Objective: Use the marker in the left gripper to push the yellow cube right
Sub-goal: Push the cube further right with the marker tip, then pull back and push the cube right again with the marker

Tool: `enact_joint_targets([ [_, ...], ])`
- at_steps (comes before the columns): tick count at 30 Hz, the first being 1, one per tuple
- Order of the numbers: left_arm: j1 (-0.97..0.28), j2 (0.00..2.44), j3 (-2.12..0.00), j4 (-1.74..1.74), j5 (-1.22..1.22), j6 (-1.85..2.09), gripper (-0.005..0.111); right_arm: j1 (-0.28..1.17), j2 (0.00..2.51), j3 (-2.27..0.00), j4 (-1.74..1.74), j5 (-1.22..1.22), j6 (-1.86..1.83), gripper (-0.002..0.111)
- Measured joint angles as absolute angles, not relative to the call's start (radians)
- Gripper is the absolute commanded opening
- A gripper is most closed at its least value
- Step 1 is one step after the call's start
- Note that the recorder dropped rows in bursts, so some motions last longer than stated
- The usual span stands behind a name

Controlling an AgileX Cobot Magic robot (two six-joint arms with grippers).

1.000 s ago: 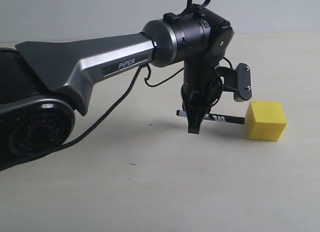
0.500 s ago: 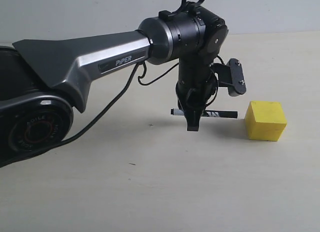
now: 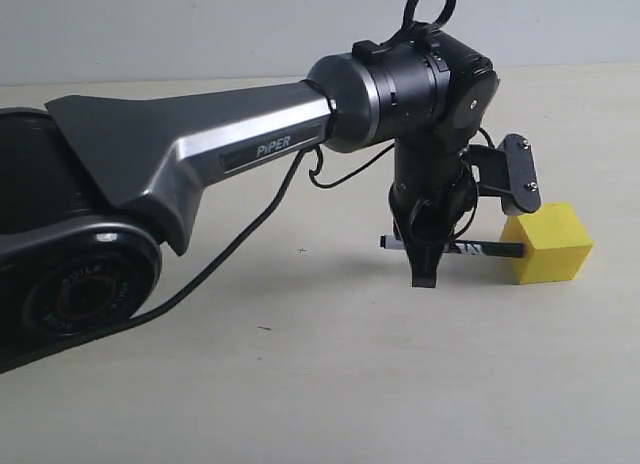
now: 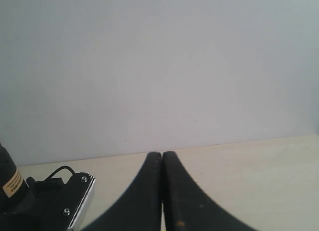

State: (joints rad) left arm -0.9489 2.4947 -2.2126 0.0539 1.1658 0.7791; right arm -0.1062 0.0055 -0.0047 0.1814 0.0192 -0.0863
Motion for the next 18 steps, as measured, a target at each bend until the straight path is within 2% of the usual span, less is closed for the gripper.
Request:
enact_joint_targets([
  [11,-0.928,2.489,-2.213,0.152,1.215,0.655,0.000,-0.106,0.006,-0.005,0.181,0.019,-0.086,0.000],
  [18,-0.851,2.360,-2.168,0.039,1.214,0.416,0.000,-0.106,0.006,-0.005,0.181,0.019,-0.086,0.000],
])
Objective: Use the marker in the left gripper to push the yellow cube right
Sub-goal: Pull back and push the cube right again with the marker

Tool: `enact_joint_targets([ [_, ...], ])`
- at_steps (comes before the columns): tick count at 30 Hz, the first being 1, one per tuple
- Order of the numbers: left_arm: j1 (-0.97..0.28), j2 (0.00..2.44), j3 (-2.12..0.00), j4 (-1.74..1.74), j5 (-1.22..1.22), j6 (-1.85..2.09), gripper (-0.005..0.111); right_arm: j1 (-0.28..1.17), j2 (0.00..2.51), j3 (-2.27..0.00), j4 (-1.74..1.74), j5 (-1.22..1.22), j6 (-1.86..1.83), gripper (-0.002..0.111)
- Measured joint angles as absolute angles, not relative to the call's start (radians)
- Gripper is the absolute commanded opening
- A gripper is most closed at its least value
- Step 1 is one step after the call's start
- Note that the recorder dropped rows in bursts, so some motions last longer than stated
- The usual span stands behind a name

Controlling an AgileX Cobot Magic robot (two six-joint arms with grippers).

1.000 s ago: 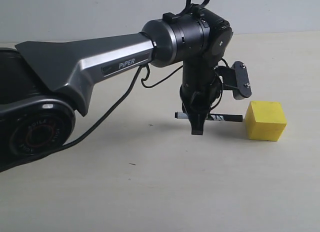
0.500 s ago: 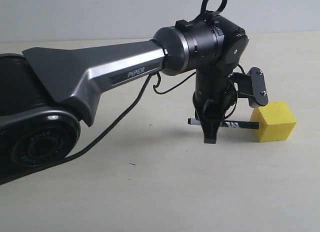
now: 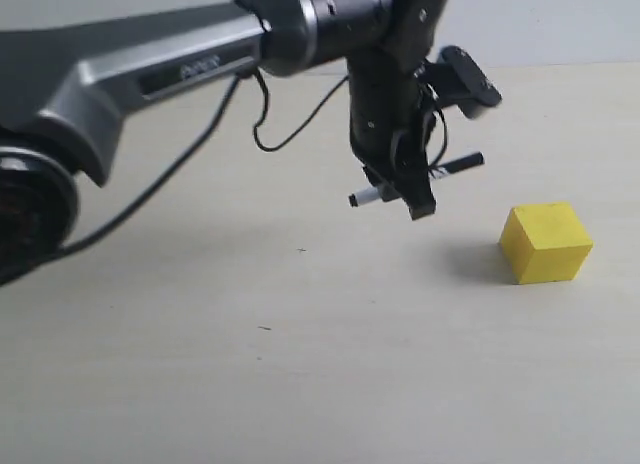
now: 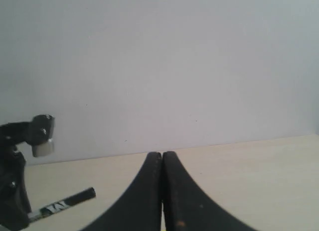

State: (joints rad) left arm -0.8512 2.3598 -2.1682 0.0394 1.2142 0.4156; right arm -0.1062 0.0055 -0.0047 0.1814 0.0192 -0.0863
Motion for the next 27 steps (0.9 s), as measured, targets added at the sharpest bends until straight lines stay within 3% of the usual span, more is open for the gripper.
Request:
enact_joint_targets([
  [4,-0.817,2.230,-1.998,0.071,1.214,0.272,0.000,-0.106,0.006,-0.005,0.181,0.019,-0.086,0.000],
  [5,-0.812,2.141,-1.853,0.091,1.175,0.198,0.000,-0.106,0.006,-0.005,0.181,0.019,-0.086,0.000],
  [9,-0.810,1.824,-1.344,0.186,0.677,-0.287,0.000,-0.106,0.006,-0.005,0.181,0.019,-0.086,0.000],
  [12,-0.818,1.722,-1.177,0.195,0.597,-0.273,0.000,-0.106,0.006,-0.005,0.181,0.019,-0.086,0.000],
  [15,-0.824,1.767,-1.277,0.193,0.764,-0.147,0.000,-0.106,0.006,-0.005,0.181,0.019,-0.086,0.000],
  [20,-0.840,2.049,-1.664,0.174,1.127,0.358,0.000,-0.106,0.006,-0.005,0.181,0.019,-0.086,0.000],
  [27,-0.860,2.274,-1.887,0.192,1.162,0.516,0.000,-0.106,0.006,-0.005,0.181,0.019,-0.086,0.000],
])
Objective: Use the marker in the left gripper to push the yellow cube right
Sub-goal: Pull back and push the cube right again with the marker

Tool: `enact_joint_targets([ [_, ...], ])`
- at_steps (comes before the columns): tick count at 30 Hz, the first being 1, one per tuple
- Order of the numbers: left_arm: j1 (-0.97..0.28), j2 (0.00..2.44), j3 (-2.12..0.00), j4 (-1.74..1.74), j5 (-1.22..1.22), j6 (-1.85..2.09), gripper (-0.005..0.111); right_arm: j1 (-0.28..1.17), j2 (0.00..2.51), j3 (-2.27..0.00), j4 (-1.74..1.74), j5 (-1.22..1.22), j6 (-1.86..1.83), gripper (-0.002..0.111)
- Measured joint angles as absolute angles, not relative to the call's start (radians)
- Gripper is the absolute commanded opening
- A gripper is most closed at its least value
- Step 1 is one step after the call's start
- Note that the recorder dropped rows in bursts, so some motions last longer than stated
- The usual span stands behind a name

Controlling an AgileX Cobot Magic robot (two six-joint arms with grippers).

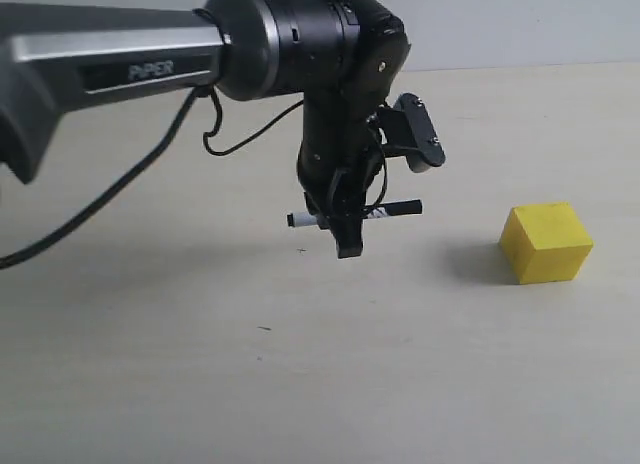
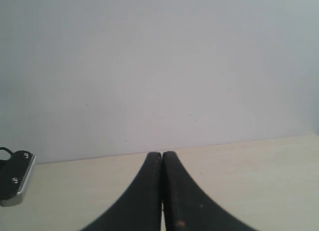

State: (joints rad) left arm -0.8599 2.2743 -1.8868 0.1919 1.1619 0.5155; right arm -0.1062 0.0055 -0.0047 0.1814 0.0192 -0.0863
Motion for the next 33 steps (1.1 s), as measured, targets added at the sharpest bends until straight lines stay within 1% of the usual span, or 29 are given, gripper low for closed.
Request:
enact_joint_targets([
  [7,-0.879,2.432,-2.059,0.202,1.160,0.543,0.000,-0.106,0.006,-0.005,0.181,0.019,-0.086,0.000],
  [12,-0.900,2.479,-2.134,0.200,1.151,0.596,0.000,-0.106,0.006,-0.005,0.181,0.019,-0.086,0.000],
  [20,-0.939,2.481,-2.158,0.191,1.110,0.674,0.000,-0.106,0.006,-0.005,0.181,0.019,-0.086,0.000],
  [33,-0.954,2.481,-2.166,0.103,0.971,0.681,0.000,-0.106,0.006,-0.005,0.181,0.019,-0.086,0.000],
])
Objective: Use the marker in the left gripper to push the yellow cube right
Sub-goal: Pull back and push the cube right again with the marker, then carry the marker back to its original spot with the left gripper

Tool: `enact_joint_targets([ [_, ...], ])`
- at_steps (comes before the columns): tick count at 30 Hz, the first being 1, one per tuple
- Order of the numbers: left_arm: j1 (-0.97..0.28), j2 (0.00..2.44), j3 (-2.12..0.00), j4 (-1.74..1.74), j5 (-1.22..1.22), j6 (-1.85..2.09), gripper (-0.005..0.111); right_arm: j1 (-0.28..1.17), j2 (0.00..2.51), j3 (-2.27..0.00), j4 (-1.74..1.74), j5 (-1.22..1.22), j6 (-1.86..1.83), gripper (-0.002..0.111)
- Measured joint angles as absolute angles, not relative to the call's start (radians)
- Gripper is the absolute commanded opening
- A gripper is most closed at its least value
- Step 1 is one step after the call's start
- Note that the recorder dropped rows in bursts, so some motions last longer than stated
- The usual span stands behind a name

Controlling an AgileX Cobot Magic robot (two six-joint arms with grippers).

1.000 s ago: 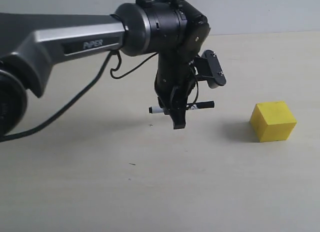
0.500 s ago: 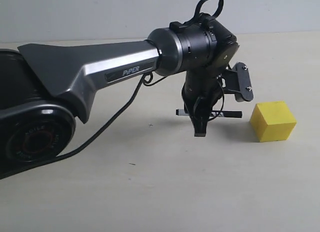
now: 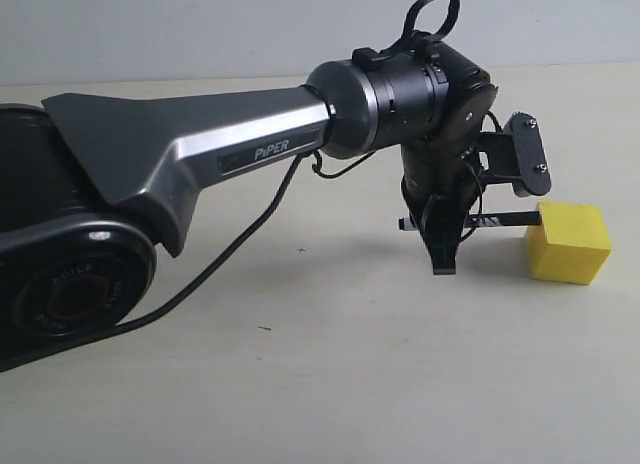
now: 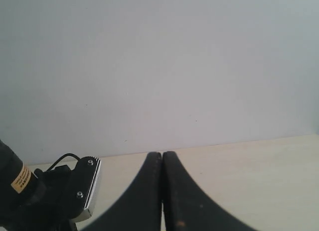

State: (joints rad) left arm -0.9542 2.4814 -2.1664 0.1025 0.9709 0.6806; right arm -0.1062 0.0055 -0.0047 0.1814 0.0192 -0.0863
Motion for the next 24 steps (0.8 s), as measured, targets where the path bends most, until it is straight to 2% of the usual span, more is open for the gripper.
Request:
enact_joint_targets([
  [5,-0.946,2.479,-2.191,0.118,1.069,0.635,0.000,-0.106,0.006,-0.005,0.181,0.019,-0.086,0.000],
  [12,-0.877,2.405,-2.159,0.136,1.199,0.368,0.000,-0.106,0.006,-0.005,0.181,0.019,-0.086,0.000],
  [16,-0.803,2.282,-1.967,0.100,1.203,0.195,0.000,-0.106,0.006,-0.005,0.181,0.019,-0.086,0.000],
  [18,-0.769,2.193,-1.803,0.114,1.158,0.080,0.000,-0.106,0.006,-0.005,0.181,0.019,-0.086,0.000],
  [24,-0.716,1.912,-1.337,0.048,0.730,-0.193,0.000,-0.106,0.006,-0.005,0.181,0.019,-0.086,0.000],
])
